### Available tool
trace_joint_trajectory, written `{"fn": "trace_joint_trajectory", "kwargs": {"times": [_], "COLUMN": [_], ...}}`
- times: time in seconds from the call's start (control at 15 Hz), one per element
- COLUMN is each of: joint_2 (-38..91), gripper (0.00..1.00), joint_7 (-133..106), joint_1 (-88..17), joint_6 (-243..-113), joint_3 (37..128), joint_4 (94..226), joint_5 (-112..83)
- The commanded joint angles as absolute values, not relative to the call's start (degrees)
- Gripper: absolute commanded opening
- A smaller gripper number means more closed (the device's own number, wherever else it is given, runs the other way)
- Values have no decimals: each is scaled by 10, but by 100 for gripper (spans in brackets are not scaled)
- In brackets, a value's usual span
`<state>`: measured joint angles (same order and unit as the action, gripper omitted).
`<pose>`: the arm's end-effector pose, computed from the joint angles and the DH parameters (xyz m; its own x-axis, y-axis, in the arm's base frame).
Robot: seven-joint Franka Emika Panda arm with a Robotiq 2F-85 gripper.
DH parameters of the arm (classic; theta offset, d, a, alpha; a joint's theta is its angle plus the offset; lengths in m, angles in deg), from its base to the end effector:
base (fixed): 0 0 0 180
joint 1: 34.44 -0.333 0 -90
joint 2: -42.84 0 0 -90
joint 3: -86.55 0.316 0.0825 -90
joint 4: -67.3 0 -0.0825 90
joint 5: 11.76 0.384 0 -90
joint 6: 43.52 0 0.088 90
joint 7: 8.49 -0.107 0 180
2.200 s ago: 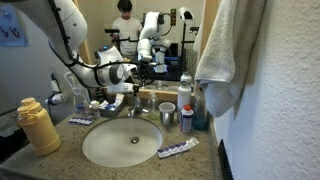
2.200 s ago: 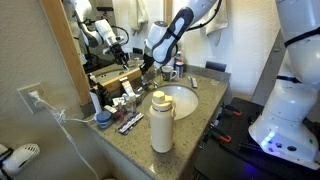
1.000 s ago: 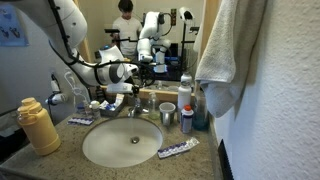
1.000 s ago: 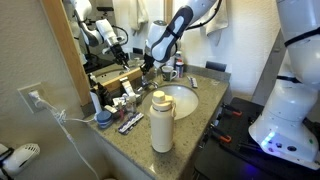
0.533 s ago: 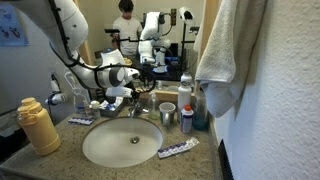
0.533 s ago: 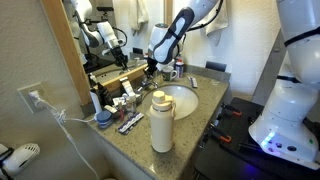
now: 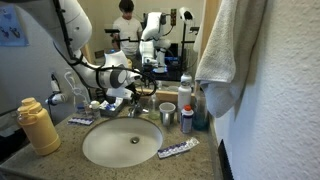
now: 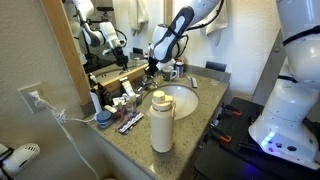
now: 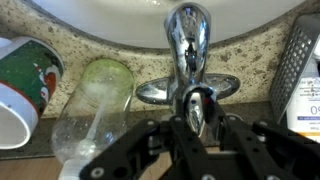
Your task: Push the faucet handle up and then down
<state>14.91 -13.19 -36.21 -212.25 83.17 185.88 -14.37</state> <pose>0.6234 -0.0130 0.2334 0.9238 -0.0465 0.3799 -0.0591 -0.9980 0.0217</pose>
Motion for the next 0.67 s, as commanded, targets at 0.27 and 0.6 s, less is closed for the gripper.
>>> {"fn": "trace_joint_trajectory", "kwargs": {"times": [0.27,0.6], "joint_2": [172,173], "gripper": [7,7], "joint_7": [-109,-111], "joint_1": [-319,-320], "joint_6": [-2070,-2063], "joint_3": [867,865], "joint_4": [1909,1903], "joint_5": [-103,-105]}}
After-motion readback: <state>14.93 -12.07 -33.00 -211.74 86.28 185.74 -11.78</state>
